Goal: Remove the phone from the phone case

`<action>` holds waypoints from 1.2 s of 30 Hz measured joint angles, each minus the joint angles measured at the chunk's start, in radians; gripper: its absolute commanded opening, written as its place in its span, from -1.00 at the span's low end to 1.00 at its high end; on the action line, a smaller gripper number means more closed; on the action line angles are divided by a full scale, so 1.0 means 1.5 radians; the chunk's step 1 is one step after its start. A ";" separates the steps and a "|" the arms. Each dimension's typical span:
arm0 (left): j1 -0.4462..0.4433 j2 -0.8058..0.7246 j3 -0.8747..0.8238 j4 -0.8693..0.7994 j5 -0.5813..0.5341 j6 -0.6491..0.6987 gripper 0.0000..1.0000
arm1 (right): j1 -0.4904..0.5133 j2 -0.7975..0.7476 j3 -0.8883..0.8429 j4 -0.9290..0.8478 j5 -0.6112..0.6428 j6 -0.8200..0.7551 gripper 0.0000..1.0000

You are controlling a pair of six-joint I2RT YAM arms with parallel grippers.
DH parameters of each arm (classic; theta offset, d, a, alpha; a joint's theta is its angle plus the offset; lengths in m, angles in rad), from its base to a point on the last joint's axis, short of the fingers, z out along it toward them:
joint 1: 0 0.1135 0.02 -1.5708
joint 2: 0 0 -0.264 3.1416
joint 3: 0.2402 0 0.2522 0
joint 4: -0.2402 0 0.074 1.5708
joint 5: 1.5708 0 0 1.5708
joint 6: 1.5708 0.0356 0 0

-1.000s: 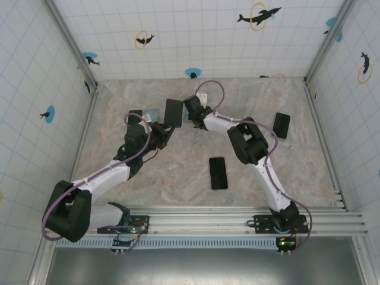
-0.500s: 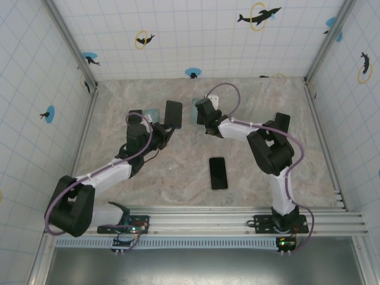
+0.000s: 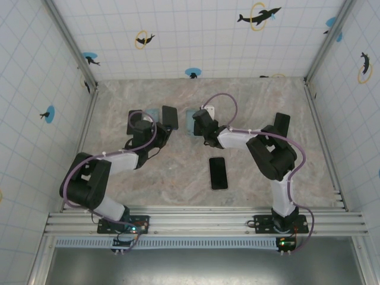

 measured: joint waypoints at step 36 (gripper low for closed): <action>0.019 0.248 0.098 0.139 0.072 -0.032 -0.77 | -0.030 0.139 0.142 -0.019 -0.011 -0.028 -1.00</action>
